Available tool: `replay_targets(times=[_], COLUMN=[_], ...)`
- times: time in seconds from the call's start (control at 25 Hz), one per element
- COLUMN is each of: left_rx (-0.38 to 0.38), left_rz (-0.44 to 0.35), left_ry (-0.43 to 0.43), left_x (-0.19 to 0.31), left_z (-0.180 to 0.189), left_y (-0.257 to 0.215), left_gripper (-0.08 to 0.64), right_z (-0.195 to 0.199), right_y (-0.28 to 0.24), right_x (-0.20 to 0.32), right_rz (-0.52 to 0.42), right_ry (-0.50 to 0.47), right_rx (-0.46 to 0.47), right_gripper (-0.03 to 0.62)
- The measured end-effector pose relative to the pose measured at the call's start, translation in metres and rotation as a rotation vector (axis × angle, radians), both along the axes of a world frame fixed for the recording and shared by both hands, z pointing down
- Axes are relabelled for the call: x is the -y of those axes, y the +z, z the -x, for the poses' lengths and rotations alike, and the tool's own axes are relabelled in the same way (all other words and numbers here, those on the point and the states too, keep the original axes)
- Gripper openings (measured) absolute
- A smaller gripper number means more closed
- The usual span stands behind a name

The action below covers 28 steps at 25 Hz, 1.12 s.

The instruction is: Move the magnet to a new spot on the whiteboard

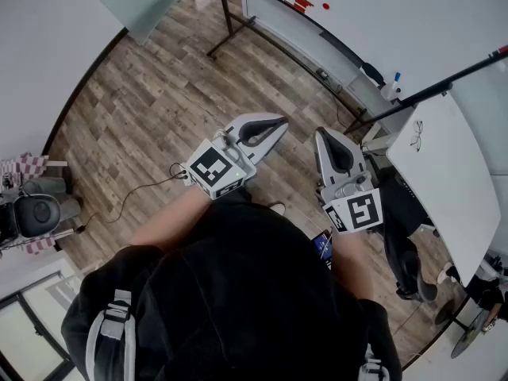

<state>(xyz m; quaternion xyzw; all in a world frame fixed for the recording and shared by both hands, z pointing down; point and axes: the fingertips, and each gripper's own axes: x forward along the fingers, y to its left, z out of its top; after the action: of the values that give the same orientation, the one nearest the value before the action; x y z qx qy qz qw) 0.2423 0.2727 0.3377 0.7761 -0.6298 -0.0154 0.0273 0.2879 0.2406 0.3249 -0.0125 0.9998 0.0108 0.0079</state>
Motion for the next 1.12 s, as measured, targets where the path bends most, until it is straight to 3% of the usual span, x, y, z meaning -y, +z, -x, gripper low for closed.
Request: replay_targets(times=[0.24,0.52,1.12], left_rx=[0.048,0.072,0.082], left_rz=[-0.002,0.007,-0.004], left_ry=[-0.041,-0.051,-0.004], left_x=[0.001,-0.001,-0.005], left_z=[-0.025,-0.021,0.05], left_y=[-0.003,0.0,0.0], left_gripper=[0.005,0.005,0.005], right_z=[-0.026,-0.024,0.045], right_y=[0.0,0.004,0.007], right_x=[0.001,-0.002,-0.008], right_rz=[0.0,0.04,0.042], right_ry=[-0.014,-0.045,-0.012], right_rx=[0.012,0.001,-0.008], right_gripper=[-0.006,-0.006,-0.006])
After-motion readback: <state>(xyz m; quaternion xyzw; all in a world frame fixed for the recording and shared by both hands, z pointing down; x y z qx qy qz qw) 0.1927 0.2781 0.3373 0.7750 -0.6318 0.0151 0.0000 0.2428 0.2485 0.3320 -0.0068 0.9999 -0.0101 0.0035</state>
